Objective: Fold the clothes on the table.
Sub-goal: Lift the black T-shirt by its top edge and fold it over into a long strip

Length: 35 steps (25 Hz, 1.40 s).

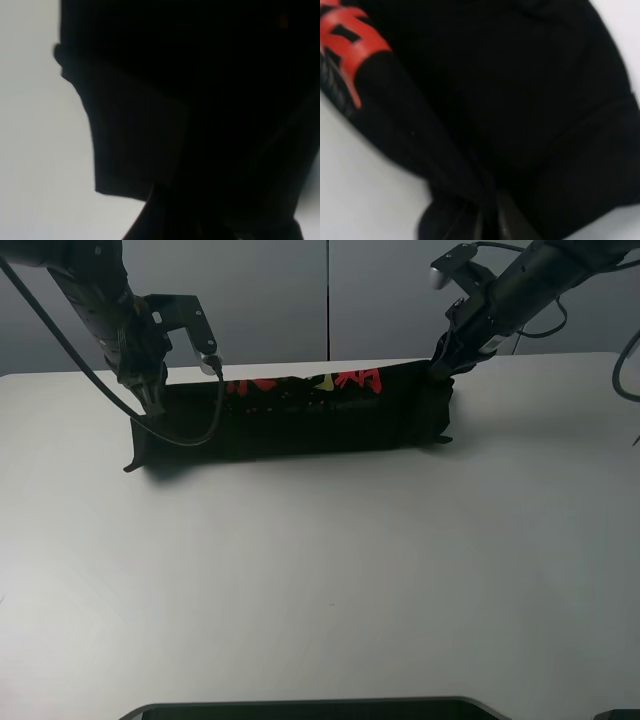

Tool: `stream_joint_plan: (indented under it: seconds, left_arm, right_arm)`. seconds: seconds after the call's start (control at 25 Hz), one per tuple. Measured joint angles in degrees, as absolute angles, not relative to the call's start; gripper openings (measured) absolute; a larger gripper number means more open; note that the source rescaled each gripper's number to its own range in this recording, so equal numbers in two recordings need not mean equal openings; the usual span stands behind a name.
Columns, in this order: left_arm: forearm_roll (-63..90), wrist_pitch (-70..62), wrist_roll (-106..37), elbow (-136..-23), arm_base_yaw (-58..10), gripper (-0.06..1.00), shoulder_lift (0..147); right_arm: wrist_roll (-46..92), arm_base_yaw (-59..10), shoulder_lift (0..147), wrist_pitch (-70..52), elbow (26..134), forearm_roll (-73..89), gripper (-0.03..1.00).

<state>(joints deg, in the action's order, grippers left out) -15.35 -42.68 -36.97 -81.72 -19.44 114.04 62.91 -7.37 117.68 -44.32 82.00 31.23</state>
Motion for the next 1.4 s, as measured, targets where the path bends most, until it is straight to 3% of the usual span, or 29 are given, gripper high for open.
stream_joint_plan:
  seconds: [0.32,0.6,1.4]
  left_arm:
    - [-18.95,-33.68,-35.08,-81.72,-19.44,0.02,114.27]
    - [-21.10,-34.45,-32.67,-81.72,-19.44,0.02,117.98]
    - [-39.25,-28.59,-11.31,-81.72,-19.44,0.02,119.69]
  right_arm:
    - [70.37,-7.37,123.78,-34.88,82.00,35.27,0.01]
    - [74.04,-7.48,123.78,-30.39,82.00,37.04,0.01]
    - [105.30,-7.68,123.91,-21.26,82.00,62.21,0.01]
